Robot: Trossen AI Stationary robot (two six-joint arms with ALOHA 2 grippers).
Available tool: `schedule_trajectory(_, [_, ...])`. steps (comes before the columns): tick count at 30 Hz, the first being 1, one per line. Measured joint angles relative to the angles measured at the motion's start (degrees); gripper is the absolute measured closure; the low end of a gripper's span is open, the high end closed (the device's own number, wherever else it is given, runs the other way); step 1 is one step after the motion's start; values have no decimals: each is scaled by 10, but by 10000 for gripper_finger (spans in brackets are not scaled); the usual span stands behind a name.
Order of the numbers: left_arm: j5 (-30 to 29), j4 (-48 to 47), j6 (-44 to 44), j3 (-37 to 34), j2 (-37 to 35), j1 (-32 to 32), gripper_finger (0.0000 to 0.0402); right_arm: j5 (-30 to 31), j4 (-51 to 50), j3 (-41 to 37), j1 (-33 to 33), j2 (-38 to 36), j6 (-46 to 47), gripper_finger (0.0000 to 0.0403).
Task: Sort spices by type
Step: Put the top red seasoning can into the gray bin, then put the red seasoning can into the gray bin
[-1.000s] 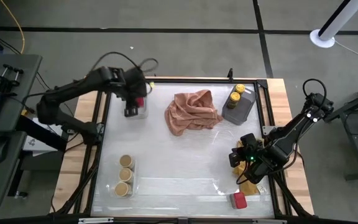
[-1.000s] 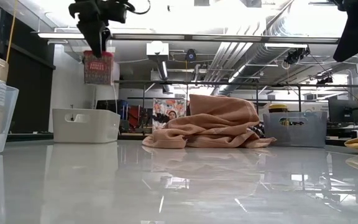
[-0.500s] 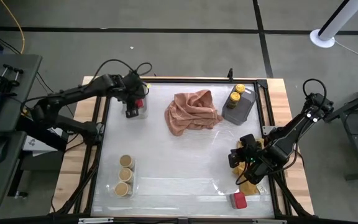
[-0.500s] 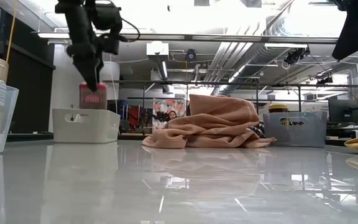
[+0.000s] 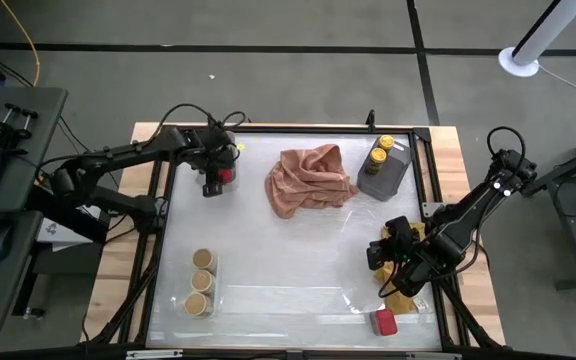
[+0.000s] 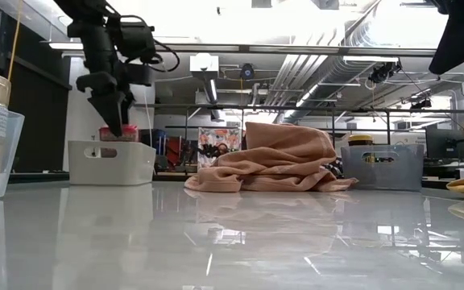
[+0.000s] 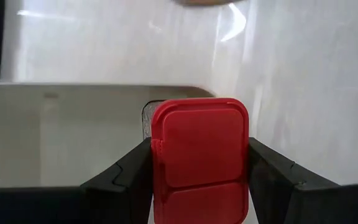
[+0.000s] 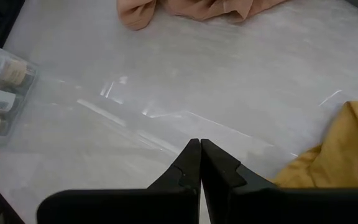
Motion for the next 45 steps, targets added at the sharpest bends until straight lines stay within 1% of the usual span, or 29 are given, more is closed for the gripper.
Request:
schedule_trajectory(6, [16,-3,25,-3,4,0,222,0,9,0,0,0,0,402])
schedule_trajectory(15, [87,-40,54,-3,4,0,222,0,13,0,0,0,0,402])
schedule_trajectory(19, [99,-54,64,-3,4,0,222,0,13,0,0,0,0,402])
schedule_trajectory(23, [100,-49,55,-3,4,0,212,0,13,0,0,0,-1,402])
schedule_trajectory(31, [87,-34,29,-3,17,0,162,0,13,0,0,0,0,402])
schedule_trajectory(36, [83,-32,25,-3,29,-4,138,0,18,0,0,0,0,402])
schedule_trajectory(42, [38,-28,29,5,29,-13,124,0,21,0,0,0,0,402])
schedule_trajectory(45, [30,-31,33,21,29,-13,122,0,21,0,0,0,0,402])
